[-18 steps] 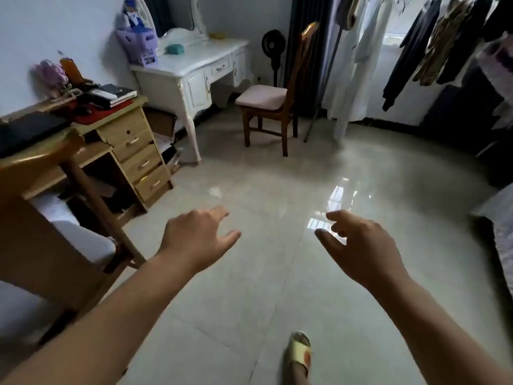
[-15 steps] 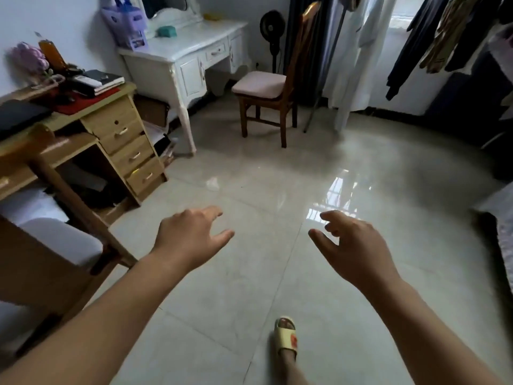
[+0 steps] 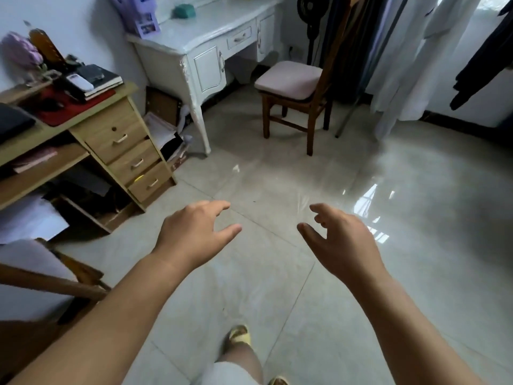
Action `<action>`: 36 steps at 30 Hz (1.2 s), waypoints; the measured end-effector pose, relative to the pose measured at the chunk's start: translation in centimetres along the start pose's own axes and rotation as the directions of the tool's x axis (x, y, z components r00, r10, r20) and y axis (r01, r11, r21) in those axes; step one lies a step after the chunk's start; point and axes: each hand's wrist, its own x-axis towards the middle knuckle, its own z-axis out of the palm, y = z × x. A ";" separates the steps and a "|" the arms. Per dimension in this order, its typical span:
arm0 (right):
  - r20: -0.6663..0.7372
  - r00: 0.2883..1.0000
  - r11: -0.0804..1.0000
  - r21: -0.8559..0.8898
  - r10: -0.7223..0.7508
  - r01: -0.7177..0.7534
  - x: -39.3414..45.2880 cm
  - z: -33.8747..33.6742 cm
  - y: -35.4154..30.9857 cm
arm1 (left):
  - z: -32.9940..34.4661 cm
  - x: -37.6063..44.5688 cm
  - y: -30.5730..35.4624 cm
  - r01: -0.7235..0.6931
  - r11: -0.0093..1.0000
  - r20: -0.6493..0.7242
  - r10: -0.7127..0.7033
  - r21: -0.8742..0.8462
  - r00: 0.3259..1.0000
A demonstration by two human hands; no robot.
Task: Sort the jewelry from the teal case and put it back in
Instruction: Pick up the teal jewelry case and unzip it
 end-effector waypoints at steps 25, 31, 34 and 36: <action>0.145 0.988 0.971 -0.238 0.046 -0.010 58.8 1.7 6.3 | 1.1 60.2 0.8 -0.094 0.991 0.176 0.077 0.091 0.981; 0.237 0.965 0.962 -0.218 -0.112 0.165 77.0 1.1 4.9 | -2.6 74.6 1.3 0.049 0.993 0.090 -0.059 0.111 0.994; 0.265 0.939 0.944 -0.188 -0.218 0.273 85.2 1.4 2.0 | -5.2 80.3 0.1 0.131 0.988 -0.002 -0.132 0.075 0.991; 0.299 0.913 0.929 -0.160 -0.276 0.334 89.8 2.6 -0.2 | -5.9 83.1 -1.6 0.207 0.976 -0.019 -0.206 0.061 0.978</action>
